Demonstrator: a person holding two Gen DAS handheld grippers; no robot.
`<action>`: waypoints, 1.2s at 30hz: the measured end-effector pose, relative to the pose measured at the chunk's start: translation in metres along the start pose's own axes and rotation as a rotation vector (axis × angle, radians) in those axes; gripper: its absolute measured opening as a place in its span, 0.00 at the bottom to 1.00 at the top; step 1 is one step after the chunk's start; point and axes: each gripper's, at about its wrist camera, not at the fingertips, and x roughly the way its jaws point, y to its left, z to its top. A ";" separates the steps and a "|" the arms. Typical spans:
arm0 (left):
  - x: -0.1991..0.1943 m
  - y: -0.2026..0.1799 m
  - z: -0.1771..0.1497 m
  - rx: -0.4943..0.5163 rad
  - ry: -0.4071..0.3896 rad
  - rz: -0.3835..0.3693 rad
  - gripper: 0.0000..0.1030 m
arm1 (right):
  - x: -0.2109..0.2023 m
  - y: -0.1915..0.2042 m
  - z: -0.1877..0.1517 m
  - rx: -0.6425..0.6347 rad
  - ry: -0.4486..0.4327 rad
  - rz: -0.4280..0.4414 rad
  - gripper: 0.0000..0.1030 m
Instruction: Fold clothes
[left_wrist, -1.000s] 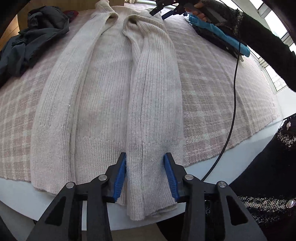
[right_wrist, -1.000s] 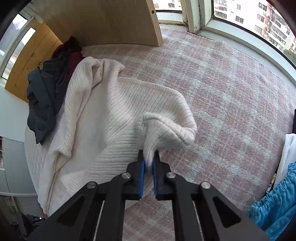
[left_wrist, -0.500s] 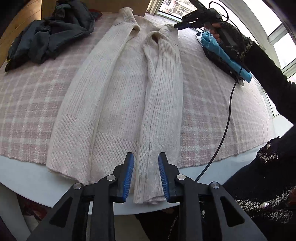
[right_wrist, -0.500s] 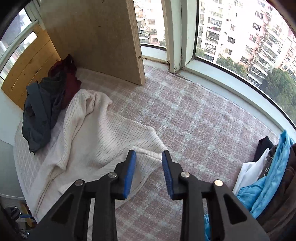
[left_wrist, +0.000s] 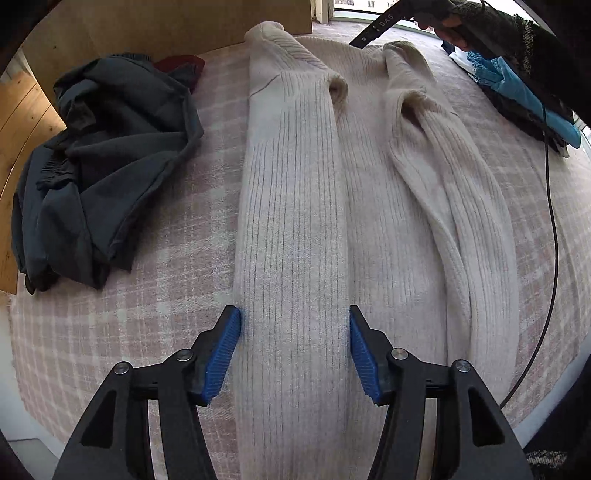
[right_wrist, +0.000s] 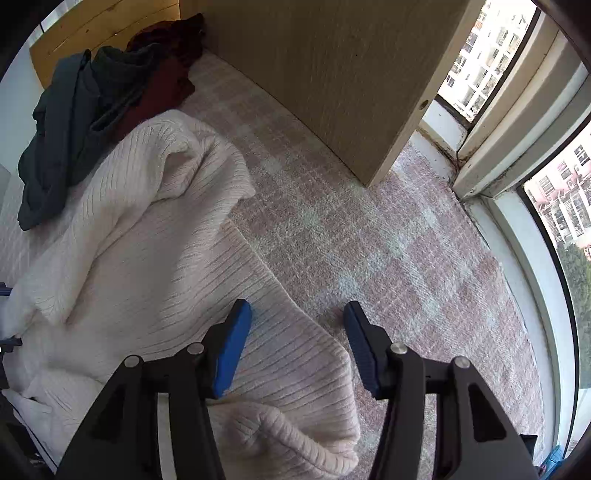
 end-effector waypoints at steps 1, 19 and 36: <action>0.003 0.002 -0.001 -0.005 0.006 -0.012 0.58 | -0.001 0.001 -0.002 -0.004 0.006 0.004 0.48; 0.010 0.014 -0.011 -0.056 -0.016 -0.054 0.71 | -0.034 0.030 -0.011 0.025 -0.034 -0.039 0.42; -0.025 0.010 -0.029 -0.022 -0.076 -0.036 0.70 | -0.008 0.063 0.064 0.188 -0.067 0.056 0.21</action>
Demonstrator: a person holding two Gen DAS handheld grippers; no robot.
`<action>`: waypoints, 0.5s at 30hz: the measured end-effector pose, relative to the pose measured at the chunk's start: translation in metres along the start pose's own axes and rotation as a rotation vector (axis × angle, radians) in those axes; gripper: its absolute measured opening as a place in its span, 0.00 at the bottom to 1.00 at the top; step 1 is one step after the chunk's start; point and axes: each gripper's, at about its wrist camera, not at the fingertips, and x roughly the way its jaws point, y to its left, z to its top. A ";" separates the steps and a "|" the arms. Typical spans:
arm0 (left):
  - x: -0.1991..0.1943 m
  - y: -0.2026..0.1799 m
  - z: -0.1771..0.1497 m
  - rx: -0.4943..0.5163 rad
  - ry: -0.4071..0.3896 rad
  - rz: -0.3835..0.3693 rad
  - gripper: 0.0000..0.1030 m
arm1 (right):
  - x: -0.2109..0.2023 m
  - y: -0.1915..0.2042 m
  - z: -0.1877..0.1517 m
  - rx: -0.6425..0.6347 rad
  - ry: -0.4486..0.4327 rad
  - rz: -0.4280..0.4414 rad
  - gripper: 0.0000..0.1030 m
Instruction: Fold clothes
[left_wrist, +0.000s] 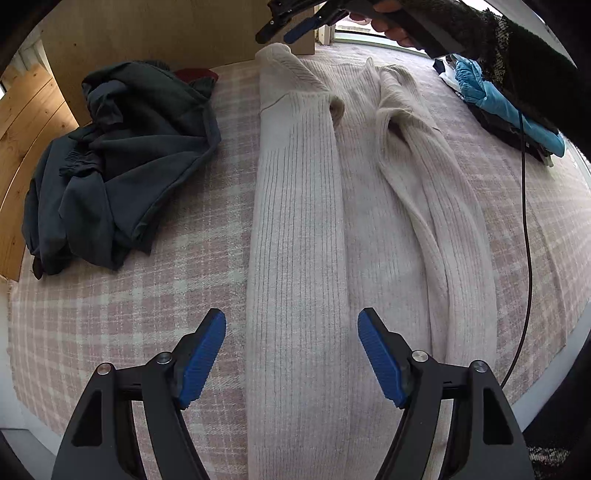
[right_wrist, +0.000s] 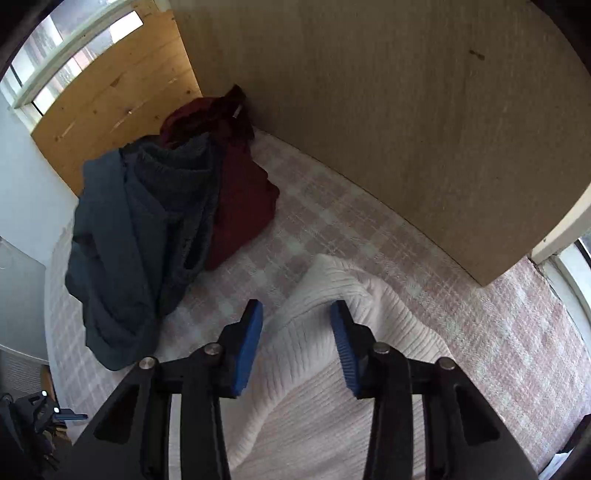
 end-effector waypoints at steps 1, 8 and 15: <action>0.002 -0.001 0.001 -0.001 0.004 -0.002 0.70 | 0.007 -0.009 -0.004 0.012 0.016 -0.007 0.23; 0.012 0.006 -0.017 -0.047 0.025 -0.030 0.70 | -0.059 -0.024 -0.021 0.112 -0.147 0.197 0.24; -0.027 0.023 -0.046 -0.047 -0.017 -0.022 0.70 | -0.038 0.030 -0.095 0.017 0.065 0.048 0.25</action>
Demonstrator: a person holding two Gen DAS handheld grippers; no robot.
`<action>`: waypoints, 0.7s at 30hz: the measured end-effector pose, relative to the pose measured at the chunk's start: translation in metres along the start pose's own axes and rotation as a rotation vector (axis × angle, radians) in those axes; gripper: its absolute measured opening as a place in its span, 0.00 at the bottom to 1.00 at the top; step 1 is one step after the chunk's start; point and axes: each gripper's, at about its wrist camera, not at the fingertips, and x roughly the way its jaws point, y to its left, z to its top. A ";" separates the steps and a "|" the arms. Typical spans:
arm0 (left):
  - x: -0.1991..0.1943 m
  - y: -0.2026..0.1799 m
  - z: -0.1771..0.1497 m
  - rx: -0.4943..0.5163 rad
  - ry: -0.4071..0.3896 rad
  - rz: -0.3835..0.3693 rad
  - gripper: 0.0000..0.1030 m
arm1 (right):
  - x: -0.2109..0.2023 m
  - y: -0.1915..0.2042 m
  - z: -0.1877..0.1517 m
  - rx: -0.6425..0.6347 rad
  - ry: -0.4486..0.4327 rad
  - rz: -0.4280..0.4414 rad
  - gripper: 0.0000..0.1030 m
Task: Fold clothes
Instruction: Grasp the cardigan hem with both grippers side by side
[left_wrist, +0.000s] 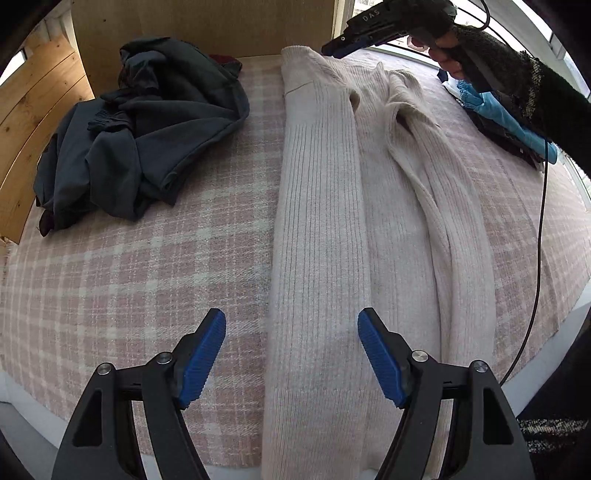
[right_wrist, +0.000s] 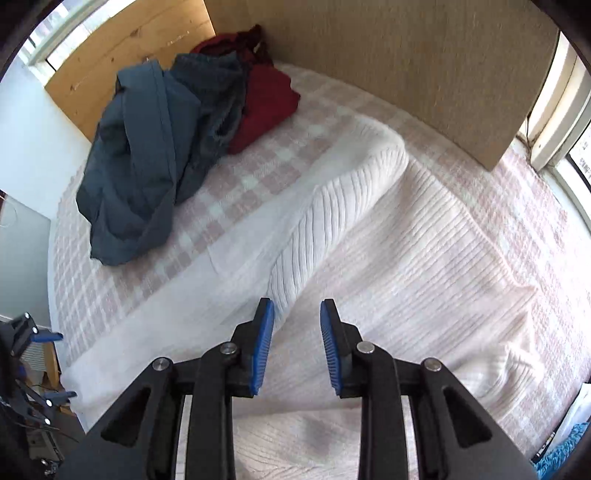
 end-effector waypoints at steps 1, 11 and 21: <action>-0.004 0.002 -0.004 0.014 0.003 0.004 0.70 | -0.017 -0.004 -0.012 0.043 -0.050 0.012 0.25; -0.013 0.022 -0.024 0.357 0.036 -0.145 0.70 | -0.063 0.085 -0.207 0.318 -0.132 -0.060 0.25; 0.016 -0.030 -0.052 0.803 0.069 -0.300 0.87 | -0.063 0.150 -0.232 0.477 -0.235 -0.246 0.29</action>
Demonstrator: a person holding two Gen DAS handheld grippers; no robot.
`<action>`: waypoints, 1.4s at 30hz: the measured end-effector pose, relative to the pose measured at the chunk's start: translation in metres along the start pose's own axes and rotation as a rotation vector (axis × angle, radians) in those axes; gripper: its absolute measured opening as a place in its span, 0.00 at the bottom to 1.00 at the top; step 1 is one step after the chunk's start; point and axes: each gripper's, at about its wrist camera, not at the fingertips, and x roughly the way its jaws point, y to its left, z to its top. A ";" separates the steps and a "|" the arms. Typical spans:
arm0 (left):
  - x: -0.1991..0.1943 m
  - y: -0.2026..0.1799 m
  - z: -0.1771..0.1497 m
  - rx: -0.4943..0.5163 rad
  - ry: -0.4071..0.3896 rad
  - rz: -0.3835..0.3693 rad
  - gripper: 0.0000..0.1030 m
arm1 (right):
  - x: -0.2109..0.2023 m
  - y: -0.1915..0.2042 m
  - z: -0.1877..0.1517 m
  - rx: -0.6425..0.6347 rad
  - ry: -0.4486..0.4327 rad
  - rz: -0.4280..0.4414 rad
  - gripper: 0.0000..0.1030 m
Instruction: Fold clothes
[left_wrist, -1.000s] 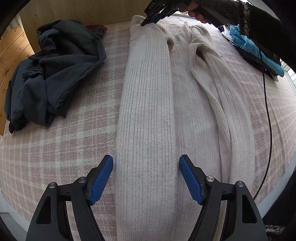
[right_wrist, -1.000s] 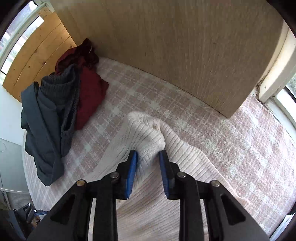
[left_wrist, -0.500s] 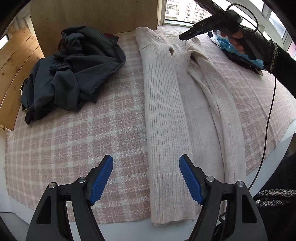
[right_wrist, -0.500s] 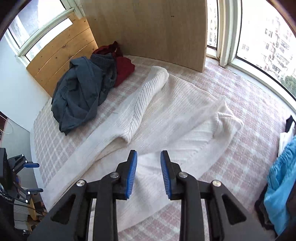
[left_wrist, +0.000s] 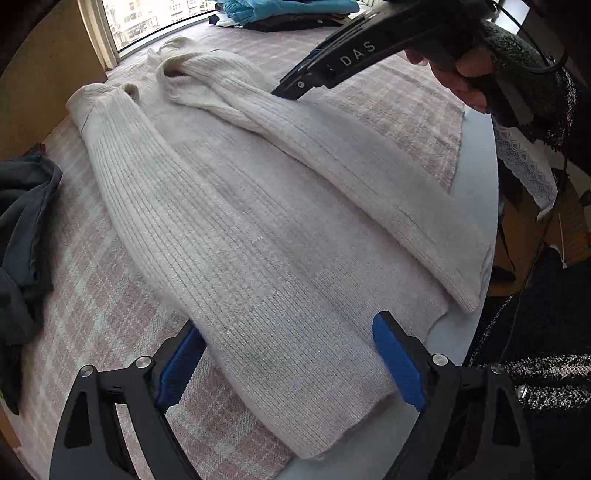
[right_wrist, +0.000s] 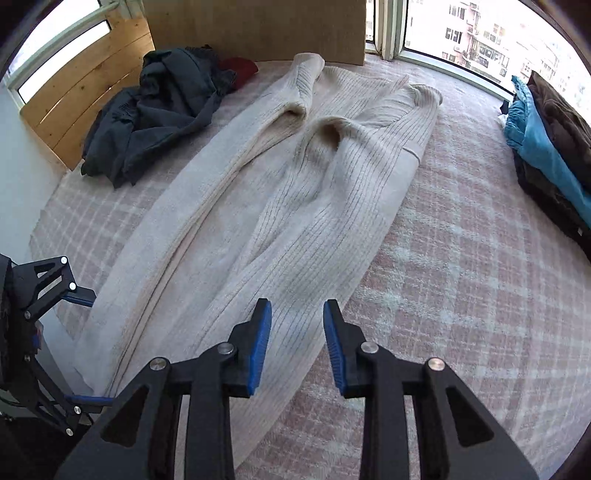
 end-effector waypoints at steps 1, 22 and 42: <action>-0.003 -0.001 -0.003 0.020 -0.001 -0.006 0.87 | -0.009 -0.004 -0.009 0.030 -0.010 0.002 0.29; -0.024 0.024 -0.035 -0.048 -0.040 -0.212 0.76 | -0.011 0.060 -0.127 0.202 0.053 0.116 0.44; -0.079 0.072 -0.007 -0.228 -0.301 -0.519 0.14 | -0.062 0.030 -0.033 0.348 -0.195 0.581 0.11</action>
